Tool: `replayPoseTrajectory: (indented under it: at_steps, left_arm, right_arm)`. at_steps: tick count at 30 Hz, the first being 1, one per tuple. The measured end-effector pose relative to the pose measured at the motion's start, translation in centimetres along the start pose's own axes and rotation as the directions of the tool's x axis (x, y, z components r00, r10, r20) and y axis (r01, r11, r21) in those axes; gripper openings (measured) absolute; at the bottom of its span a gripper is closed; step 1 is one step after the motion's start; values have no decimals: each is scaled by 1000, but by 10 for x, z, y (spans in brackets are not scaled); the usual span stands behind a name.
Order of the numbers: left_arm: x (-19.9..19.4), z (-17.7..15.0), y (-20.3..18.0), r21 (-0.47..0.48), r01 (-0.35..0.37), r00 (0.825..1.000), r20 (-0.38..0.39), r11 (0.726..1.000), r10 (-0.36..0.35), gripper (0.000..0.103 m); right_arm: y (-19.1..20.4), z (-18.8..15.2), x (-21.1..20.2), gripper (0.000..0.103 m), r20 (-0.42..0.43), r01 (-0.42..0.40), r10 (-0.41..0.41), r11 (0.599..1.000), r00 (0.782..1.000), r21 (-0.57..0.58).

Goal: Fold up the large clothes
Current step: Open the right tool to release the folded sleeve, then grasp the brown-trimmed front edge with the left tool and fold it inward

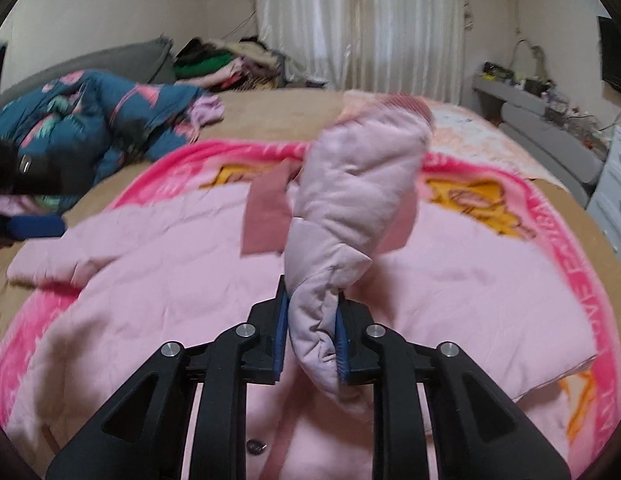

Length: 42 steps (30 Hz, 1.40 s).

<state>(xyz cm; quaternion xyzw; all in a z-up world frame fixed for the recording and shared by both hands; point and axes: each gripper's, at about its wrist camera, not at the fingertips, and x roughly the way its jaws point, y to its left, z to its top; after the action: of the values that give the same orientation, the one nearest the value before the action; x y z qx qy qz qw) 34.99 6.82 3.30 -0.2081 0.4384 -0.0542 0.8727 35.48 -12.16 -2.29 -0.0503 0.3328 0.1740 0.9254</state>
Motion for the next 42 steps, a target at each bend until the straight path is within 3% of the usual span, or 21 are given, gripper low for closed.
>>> replayPoseTrajectory:
  at_steps: [6,10,15,19,21,22,23,27,28,29,33,36,39,42]
  left_arm:
    - [11,-13,1,-107,134,988,-68,985,-142,94]
    - [24,-22,4,-123,124,984,-111,985,-138,94]
    - [55,-44,23,-206,71,973,-202,976,-114,94]
    - [76,-60,34,-277,78,962,-233,958,-145,94]
    - [82,-63,33,-279,60,966,-225,958,-126,91]
    - [81,-63,31,-263,44,969,-224,964,-105,83]
    - [81,-62,27,-244,16,972,-224,970,-73,64]
    - [78,-55,14,-167,-24,974,-226,986,-15,24]
    - [72,-52,6,-110,-45,978,-206,993,21,12]
    - [68,-49,-1,-70,-49,982,-188,996,35,10]
    - [40,-16,-27,55,-21,993,-114,998,27,7]
    - [9,15,-36,93,-12,1000,-25,996,14,6]
    - [-31,39,-45,165,-47,994,107,985,29,6]
    - [-35,43,-47,222,-130,980,174,966,92,7]
  right_arm:
    - [24,-18,11,48,-108,-61,54,996,993,-61]
    - [42,-37,9,68,-169,-75,50,986,984,-148]
    - [28,-52,-21,76,-165,-130,108,984,980,-124]
    - [-12,-54,-43,77,-140,-89,83,996,987,-31]
    - [-30,-55,-52,77,-128,-66,67,998,989,15]
    - [-37,-55,-56,77,-121,-56,60,998,991,31]
    - [-46,-56,-61,77,-110,-42,48,998,993,51]
    - [-75,-58,-79,77,-66,-16,24,993,998,115]
    - [-82,-59,-82,77,-57,-9,16,991,998,132]
    - [-91,-59,-86,77,-47,1,7,988,999,153]
    - [-117,-58,-96,77,-27,19,-13,974,1000,227]
    - [-134,-56,-104,77,-1,3,-3,958,1000,287]
    - [-142,-53,-106,77,15,14,-20,951,1000,310]
    - [-146,-49,-100,77,0,44,-47,946,999,321]
